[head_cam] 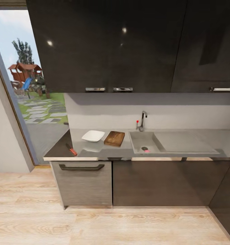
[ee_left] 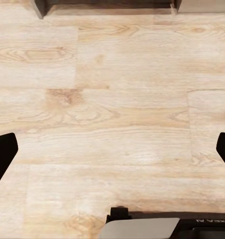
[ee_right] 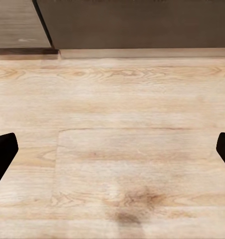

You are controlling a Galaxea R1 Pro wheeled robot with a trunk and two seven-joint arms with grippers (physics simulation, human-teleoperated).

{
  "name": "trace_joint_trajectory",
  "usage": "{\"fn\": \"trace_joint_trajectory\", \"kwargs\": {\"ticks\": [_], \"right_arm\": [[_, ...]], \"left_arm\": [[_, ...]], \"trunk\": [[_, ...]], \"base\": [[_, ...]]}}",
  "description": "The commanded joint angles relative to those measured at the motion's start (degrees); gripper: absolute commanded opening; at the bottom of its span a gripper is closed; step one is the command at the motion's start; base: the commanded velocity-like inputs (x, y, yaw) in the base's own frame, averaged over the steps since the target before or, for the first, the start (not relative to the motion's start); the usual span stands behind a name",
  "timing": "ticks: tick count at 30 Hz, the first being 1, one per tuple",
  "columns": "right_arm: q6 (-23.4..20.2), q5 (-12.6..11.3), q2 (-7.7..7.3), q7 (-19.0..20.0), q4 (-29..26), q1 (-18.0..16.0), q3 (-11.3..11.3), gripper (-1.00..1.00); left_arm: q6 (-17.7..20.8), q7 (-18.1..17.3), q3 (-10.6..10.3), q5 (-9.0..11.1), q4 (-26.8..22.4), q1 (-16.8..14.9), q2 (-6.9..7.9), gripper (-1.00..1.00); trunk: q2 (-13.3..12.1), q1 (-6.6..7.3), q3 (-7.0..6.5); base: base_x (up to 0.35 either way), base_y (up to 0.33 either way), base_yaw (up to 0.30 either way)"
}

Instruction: In the kitchen, take the Vidalia onion out of the sink, dice it on the chopping board with the paring knife, put the diced onion into the bowl on the countertop, then place both the paring knife and the chopping board into the sink.

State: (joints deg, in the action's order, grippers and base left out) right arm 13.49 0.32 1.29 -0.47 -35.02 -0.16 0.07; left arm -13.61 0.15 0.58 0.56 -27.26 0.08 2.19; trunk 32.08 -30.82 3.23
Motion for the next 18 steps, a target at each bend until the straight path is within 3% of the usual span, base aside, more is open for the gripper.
{"fn": "trace_joint_trajectory", "kwargs": {"ticks": [1,18], "right_arm": [[0.1,0.0,0.00,-0.1,0.0,0.0,0.0,1.00],[0.1,0.0,-0.05,0.0,0.0,0.0,0.0,1.00]], "left_arm": [[-0.1,0.0,0.0,0.1,-0.1,0.0,0.00,1.00],[-0.1,0.0,0.0,0.1,-0.1,0.0,0.07,1.00]], "trunk": [[-0.3,0.20,-0.10],[-7.2,3.94,-3.15]], "base": [[0.000,0.000,0.000],[0.000,0.000,0.000]]}}
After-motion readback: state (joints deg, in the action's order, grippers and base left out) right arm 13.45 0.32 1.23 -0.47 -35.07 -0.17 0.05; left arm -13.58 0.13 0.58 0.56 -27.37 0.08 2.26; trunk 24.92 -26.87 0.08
